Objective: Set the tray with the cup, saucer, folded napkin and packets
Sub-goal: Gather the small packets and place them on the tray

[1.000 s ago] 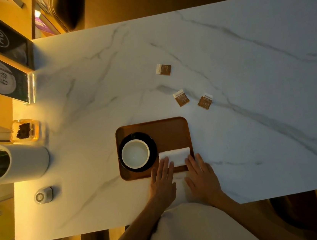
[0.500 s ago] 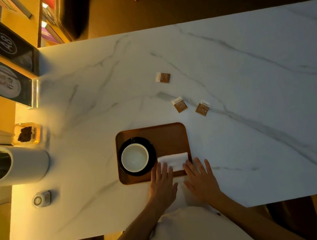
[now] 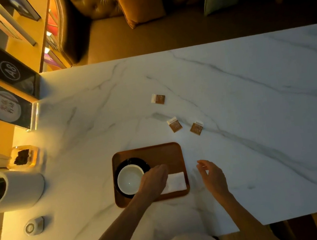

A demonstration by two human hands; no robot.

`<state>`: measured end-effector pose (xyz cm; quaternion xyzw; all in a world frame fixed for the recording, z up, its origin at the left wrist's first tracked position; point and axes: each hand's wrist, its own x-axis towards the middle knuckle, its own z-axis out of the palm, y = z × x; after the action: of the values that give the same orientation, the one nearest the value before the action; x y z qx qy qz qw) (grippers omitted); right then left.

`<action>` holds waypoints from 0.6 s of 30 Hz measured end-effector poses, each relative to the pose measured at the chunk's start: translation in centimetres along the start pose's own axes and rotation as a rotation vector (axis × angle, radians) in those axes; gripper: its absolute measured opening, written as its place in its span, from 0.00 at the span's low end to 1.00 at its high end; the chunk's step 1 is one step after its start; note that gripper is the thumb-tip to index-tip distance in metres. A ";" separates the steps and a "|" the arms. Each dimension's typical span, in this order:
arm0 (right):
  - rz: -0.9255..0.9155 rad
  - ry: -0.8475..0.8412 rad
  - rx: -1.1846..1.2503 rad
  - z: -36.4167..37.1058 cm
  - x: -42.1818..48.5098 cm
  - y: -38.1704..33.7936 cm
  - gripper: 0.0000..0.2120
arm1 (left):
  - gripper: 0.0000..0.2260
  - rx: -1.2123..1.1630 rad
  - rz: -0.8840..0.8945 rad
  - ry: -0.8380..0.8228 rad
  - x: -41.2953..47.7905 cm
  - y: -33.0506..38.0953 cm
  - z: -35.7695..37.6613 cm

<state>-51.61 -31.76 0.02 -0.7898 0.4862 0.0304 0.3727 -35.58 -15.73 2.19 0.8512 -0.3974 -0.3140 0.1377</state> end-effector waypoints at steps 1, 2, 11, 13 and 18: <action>0.010 -0.002 0.003 -0.1 0.5 -0.1 0.15 | 0.11 -0.024 -0.022 0.010 0.8 0.0 -0.4; 0.013 0.003 0.006 -0.1 1.3 -0.3 0.15 | 0.11 -0.052 -0.056 0.021 1.9 0.1 -0.8; 0.090 0.077 0.045 -0.5 13.0 -6.8 0.09 | 0.11 -0.232 -0.351 0.087 14.9 0.4 -3.6; 0.104 0.077 0.038 0.1 15.4 -8.3 0.08 | 0.11 -0.302 -0.412 0.109 17.7 0.6 -3.7; 0.050 0.054 -0.074 2.8 19.5 -10.6 0.11 | 0.12 -0.476 -0.530 0.081 22.4 1.1 -2.3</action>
<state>-32.11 -41.93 -4.06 -0.7912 0.5142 0.0366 0.3290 -23.83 -33.55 -5.12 0.8805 -0.0728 -0.3885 0.2617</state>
